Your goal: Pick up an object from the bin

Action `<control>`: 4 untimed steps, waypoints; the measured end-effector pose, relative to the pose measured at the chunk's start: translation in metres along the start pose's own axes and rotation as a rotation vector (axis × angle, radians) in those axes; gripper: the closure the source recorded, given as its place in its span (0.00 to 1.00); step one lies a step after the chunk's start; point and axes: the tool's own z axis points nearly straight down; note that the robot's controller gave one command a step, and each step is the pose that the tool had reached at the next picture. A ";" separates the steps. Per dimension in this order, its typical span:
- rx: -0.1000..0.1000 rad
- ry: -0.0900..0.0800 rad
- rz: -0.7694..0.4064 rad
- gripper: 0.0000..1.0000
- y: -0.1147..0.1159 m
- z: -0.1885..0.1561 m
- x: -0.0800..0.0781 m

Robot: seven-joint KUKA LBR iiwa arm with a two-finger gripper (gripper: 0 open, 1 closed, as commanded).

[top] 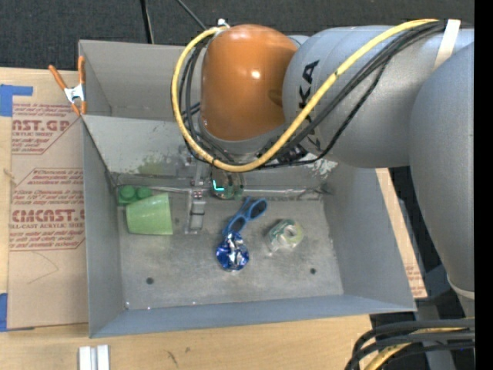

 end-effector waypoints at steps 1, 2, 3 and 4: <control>0.000 0.000 0.179 0.00 0.060 0.160 0.002; -0.003 -0.007 0.345 0.00 0.060 0.125 0.007; -0.001 -0.005 0.679 0.00 0.066 0.116 0.024; 0.002 -0.003 1.455 0.00 0.065 0.157 0.055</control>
Offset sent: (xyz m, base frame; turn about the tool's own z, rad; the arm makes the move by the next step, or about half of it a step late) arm -0.0009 0.0579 -0.1554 0.1819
